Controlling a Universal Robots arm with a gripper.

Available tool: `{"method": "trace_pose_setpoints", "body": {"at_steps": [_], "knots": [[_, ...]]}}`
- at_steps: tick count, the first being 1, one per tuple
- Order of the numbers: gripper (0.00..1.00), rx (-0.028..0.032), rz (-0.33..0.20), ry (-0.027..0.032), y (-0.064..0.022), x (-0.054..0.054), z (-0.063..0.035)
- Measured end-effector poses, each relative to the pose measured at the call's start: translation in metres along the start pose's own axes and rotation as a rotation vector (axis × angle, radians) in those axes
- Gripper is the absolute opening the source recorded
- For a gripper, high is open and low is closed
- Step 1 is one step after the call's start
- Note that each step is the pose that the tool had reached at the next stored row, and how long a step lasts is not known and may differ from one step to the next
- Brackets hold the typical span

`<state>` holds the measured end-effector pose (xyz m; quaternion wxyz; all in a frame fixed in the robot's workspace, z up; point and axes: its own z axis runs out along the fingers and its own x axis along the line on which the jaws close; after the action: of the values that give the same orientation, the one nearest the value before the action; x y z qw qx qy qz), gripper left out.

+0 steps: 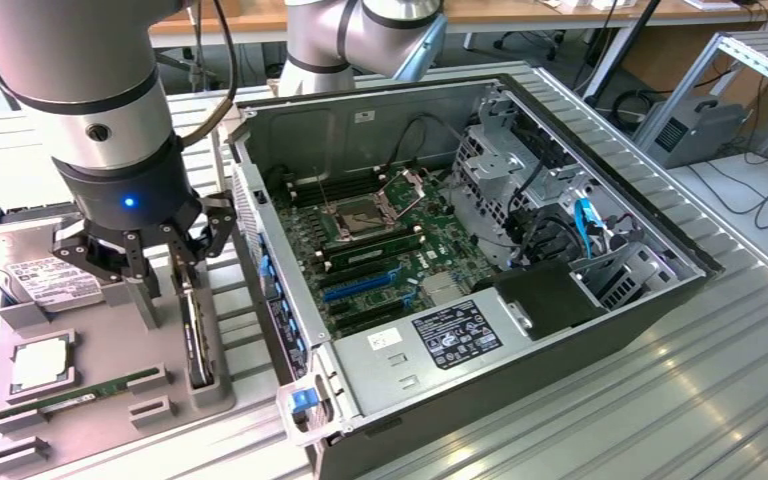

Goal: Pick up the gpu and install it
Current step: 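Pick up the gpu and move the gpu toward the slot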

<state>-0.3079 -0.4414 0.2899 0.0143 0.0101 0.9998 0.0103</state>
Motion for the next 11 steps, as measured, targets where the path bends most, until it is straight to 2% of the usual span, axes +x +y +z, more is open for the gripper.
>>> {"method": "trace_pose_setpoints", "body": {"at_steps": [11], "knots": [[0.42, 0.0001, 0.000, 0.0001, -0.0005, 0.0002, 0.0070]]}}
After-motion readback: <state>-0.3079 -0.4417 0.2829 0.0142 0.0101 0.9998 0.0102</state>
